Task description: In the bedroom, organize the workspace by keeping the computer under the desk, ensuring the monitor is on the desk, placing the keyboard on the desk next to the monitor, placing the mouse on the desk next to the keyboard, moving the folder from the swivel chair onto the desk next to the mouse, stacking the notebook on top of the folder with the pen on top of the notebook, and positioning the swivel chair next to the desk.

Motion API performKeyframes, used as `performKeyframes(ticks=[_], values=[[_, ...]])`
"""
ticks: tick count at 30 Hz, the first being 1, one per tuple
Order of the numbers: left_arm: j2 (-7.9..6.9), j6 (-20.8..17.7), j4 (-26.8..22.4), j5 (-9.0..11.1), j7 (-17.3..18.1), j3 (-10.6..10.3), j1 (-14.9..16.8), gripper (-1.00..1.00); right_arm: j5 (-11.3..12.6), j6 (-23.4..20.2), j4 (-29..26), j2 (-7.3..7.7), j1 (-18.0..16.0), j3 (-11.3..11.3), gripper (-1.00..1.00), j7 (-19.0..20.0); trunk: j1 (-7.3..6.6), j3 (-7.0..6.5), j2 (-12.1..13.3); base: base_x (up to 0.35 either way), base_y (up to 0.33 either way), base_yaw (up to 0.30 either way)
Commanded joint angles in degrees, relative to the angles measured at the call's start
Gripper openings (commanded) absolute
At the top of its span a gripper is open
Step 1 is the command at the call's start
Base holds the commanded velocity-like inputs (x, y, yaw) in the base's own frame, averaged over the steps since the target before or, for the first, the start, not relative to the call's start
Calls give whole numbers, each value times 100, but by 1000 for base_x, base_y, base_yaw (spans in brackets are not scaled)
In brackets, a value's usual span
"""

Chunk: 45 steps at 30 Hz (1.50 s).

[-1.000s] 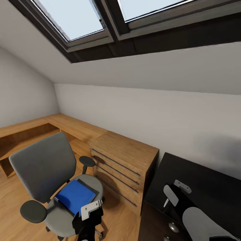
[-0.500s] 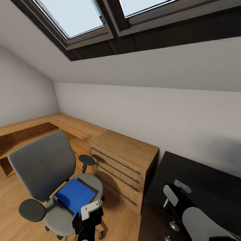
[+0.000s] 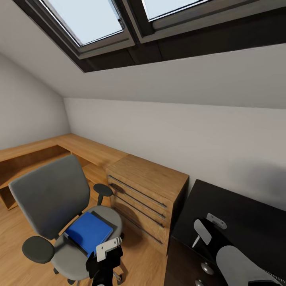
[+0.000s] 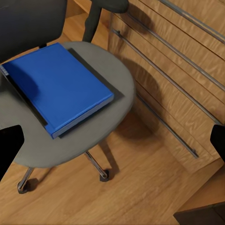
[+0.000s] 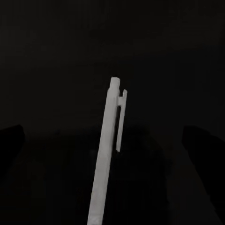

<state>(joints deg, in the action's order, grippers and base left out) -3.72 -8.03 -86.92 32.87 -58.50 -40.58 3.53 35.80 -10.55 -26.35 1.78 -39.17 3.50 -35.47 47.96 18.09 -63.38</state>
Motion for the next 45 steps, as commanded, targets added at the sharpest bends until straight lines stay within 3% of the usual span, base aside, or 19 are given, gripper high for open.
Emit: performKeyframes(ticks=[1,26,29,32,35,38,45], values=[[-5,-50,-9,8,-39,-12,8,100,15,-50,-14,6,-2,37,100,-39,0,7,-5,0,0,0],[-6,-50,27,21,-31,-12,7,100,22,-45,-144,12,-2,32,100,-48,0,7,-5,0,0,0],[-6,-45,30,19,-30,-11,8,100,23,-60,-412,14,-1,16,100,-56,0,7,-5,0,0,0],[-6,-43,33,18,-30,-11,8,100,28,-141,-1015,21,20,-1,100,-135,0,7,-5,0,0,0],[-6,-42,34,20,-30,-11,8,100,37,-235,-1499,21,55,-4,100,-404,0,7,-5,0,0,0],[-6,-41,35,24,-30,-11,8,100,48,-342,-2306,16,342,5,100,-862,0,7,-5,0,0,0],[-6,-41,35,19,-30,-11,8,100,62,-499,-3287,-1,776,137,100,-1077,0,7,-5,0,0,0]])
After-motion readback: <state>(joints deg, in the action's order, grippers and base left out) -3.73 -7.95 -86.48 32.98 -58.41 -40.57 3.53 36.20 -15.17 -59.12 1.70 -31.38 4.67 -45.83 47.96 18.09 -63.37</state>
